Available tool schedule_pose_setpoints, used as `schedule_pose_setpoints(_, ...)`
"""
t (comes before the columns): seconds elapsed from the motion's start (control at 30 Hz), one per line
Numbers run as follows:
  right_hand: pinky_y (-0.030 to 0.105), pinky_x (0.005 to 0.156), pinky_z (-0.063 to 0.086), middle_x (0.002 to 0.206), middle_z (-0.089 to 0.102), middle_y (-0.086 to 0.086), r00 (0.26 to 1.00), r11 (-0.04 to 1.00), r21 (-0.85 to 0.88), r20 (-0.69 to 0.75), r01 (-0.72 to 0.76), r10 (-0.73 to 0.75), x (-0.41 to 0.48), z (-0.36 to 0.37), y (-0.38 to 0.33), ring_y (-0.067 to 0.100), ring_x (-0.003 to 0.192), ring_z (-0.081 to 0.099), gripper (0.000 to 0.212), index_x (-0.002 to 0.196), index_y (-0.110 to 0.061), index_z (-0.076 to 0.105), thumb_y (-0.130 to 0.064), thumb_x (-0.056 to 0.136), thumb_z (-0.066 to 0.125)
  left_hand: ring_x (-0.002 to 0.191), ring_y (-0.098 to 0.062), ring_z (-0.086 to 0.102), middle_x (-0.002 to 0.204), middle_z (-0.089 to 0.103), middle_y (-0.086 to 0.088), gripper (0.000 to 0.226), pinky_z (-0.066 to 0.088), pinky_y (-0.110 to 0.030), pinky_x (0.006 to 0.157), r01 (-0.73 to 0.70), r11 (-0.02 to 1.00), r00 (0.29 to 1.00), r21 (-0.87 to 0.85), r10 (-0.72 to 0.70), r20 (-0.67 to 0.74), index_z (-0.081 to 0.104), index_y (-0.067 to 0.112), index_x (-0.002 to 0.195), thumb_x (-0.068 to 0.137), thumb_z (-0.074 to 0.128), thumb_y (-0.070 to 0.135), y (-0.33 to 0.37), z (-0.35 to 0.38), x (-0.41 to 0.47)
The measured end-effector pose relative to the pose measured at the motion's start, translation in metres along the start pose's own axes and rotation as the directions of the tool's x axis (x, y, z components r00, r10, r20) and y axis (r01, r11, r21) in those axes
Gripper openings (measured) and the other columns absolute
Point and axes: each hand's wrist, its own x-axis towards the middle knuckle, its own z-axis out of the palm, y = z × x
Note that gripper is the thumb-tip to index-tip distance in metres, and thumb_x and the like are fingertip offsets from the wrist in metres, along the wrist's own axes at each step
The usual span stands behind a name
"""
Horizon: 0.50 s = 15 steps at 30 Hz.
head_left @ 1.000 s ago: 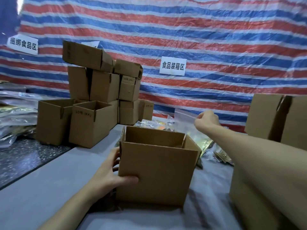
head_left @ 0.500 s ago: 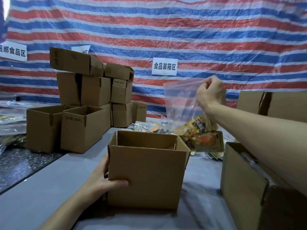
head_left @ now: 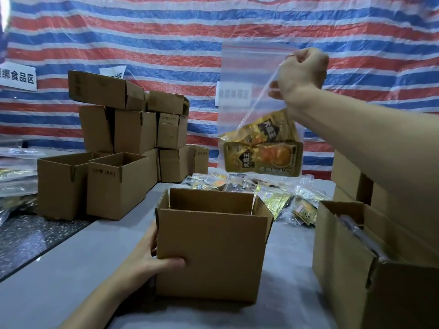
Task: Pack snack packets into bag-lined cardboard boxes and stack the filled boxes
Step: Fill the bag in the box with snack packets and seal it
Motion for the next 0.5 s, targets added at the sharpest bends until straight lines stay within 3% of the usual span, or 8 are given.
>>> schedule_pose_setpoints(0.07,0.027,0.046,0.057,0.088,0.06,0.003,0.997,0.996,0.051,0.05,-0.067,0.064,-0.009,0.006,-0.006,0.016,0.055,0.064,0.015,0.097,-0.014,0.048,-0.004,0.099,0.038,0.115,-0.013,0.067,0.125,0.069,0.008,0.113,0.055,-0.027,0.085,-0.002,1.0,1.0,-0.002,0.002,0.0,0.05,0.024,0.137,0.041,0.095,0.063,0.0,0.0,0.0)
schedule_pose_setpoints(0.17,0.034,0.054,0.062,0.107,0.066,0.016,0.975,0.971,0.126,0.12,-0.204,0.189,-0.023,0.015,-0.011,0.019,0.059,0.065,0.027,0.123,-0.005,0.052,-0.003,0.099,0.039,0.115,-0.015,0.067,0.125,0.07,0.006,0.11,0.054,-0.031,0.087,0.013,1.0,1.0,-0.028,-0.013,0.008,0.052,0.027,0.135,0.041,0.097,0.06,0.0,0.001,0.0)
schedule_pose_setpoints(0.3,0.036,0.062,0.063,0.114,0.064,0.02,0.921,0.926,0.17,0.261,-0.337,0.288,-0.038,0.024,-0.012,0.025,0.073,0.07,0.036,0.13,0.003,0.049,-0.003,0.098,0.034,0.112,-0.016,0.069,0.123,0.071,0.004,0.109,0.058,-0.027,0.082,0.023,0.999,1.0,-0.049,-0.023,0.008,0.052,0.027,0.134,0.04,0.098,0.058,0.002,0.001,0.0)
schedule_pose_setpoints(0.4,0.038,0.056,0.063,0.09,0.061,0.013,0.919,0.918,0.187,0.256,-0.351,0.3,-0.049,0.032,-0.007,0.024,0.066,0.068,0.026,0.12,0.003,0.051,0.002,0.097,0.037,0.113,-0.015,0.068,0.123,0.07,0.005,0.107,0.058,-0.024,0.084,0.021,0.998,1.0,-0.051,-0.02,0.016,0.051,0.03,0.135,0.042,0.098,0.057,0.003,0.002,0.0)
schedule_pose_setpoints(0.5,0.033,0.049,0.058,0.08,0.058,0.011,0.914,0.917,0.175,0.264,-0.358,0.307,-0.059,0.039,-0.002,0.022,0.059,0.065,0.013,0.092,-0.001,0.049,0.006,0.095,0.039,0.114,-0.017,0.068,0.124,0.07,0.004,0.106,0.058,-0.025,0.084,0.03,0.998,0.999,-0.063,-0.029,0.021,0.051,0.03,0.135,0.044,0.098,0.056,0.003,0.002,0.0)
